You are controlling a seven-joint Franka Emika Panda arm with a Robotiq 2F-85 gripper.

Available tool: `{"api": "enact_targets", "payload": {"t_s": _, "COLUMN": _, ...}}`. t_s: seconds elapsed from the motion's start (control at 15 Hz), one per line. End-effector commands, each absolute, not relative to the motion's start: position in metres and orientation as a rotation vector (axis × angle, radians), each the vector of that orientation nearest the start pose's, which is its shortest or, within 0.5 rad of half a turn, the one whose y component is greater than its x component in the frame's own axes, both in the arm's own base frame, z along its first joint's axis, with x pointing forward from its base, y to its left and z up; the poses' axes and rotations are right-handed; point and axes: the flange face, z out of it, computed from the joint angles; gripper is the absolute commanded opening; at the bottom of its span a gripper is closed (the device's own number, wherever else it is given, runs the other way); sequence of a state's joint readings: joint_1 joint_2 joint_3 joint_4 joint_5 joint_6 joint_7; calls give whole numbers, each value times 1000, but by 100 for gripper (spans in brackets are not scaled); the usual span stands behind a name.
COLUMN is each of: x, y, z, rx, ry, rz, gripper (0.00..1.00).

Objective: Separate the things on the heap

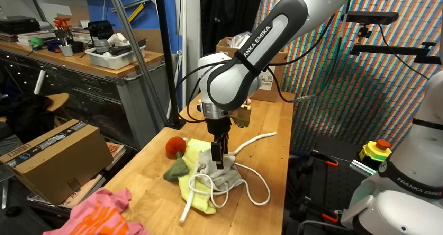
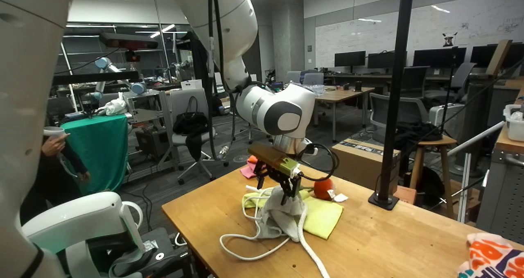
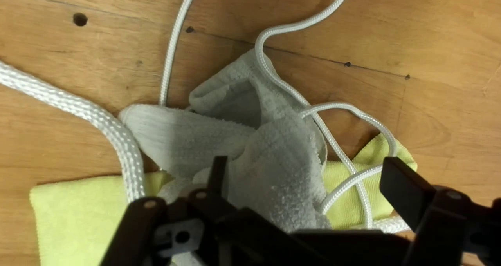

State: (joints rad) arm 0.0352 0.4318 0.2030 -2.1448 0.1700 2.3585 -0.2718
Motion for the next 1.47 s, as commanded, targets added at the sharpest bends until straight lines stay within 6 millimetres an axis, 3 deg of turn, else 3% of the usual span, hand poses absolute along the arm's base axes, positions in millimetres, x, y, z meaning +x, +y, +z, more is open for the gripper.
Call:
{"api": "enact_targets", "payload": {"t_s": 0.0, "x": 535, "y": 144, "z": 184, "rx": -2887, "ry": -528, "rz": 230, "gripper": 100}}
{"api": "enact_targets", "payload": {"t_s": 0.27, "x": 538, "y": 149, "z": 175, "rx": -2903, "ry": -527, "rz": 187, "gripper": 100}}
{"api": "enact_targets", "payload": {"t_s": 0.33, "x": 538, "y": 149, "z": 173, "rx": -2905, "ry": -529, "rz": 188, "gripper": 91}}
{"api": "enact_targets", "payload": {"t_s": 0.4, "x": 538, "y": 150, "z": 171, "rx": -2907, "ry": -529, "rz": 190, "gripper": 72}}
{"api": "enact_targets", "payload": {"t_s": 0.8, "x": 540, "y": 139, "z": 173, "rx": -2933, "ry": -493, "rz": 247, "gripper": 26}}
{"api": "enact_targets", "payload": {"t_s": 1.0, "x": 545, "y": 119, "z": 182, "rx": -2984, "ry": -433, "rz": 249, "gripper": 6}}
{"api": "enact_targets", "payload": {"t_s": 1.2, "x": 551, "y": 92, "z": 199, "rx": -3033, "ry": -347, "rz": 220, "gripper": 2}}
{"api": "enact_targets", "payload": {"t_s": 1.4, "x": 555, "y": 66, "z": 218, "rx": -3068, "ry": -250, "rz": 191, "gripper": 6}}
